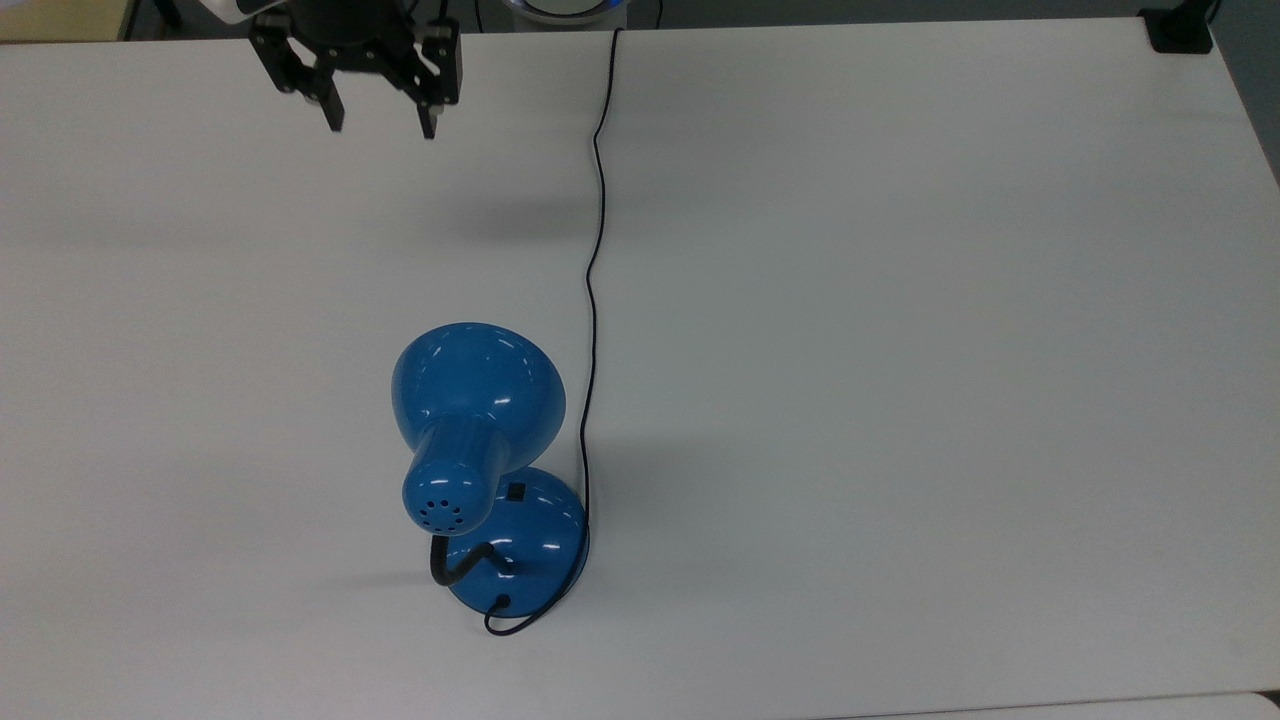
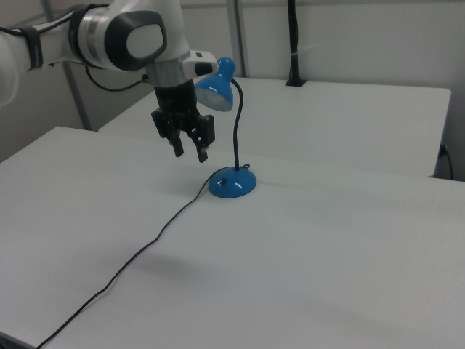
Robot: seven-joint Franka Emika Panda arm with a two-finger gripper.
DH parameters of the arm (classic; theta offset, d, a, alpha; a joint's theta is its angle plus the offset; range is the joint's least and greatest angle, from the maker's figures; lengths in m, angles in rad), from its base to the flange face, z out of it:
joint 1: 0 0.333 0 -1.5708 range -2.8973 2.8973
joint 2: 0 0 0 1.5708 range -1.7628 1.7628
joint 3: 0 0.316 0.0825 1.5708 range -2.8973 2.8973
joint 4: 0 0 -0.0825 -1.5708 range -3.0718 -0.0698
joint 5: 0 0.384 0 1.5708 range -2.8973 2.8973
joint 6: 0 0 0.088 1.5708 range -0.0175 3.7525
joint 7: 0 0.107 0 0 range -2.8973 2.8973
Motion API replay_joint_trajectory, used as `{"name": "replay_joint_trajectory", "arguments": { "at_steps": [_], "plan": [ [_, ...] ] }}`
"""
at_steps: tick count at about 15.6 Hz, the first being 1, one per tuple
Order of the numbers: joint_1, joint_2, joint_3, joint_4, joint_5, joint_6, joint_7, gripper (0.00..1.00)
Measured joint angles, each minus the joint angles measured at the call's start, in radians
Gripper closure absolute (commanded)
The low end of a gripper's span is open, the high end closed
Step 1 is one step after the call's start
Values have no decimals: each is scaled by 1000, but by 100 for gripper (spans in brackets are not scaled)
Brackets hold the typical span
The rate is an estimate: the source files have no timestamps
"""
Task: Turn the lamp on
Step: 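Move the gripper down toward the switch on the blue lamp base, then press down on the lamp base switch with the gripper fingertips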
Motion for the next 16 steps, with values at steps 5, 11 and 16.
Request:
{"name": "replay_joint_trajectory", "arguments": {
  "at_steps": [5,11,16],
  "plan": [
    [6,83,7,-2,54,149,-32,100],
    [25,223,18,-4,121,399,-9,100],
    [38,320,37,-3,127,581,61,100]
  ]
}}
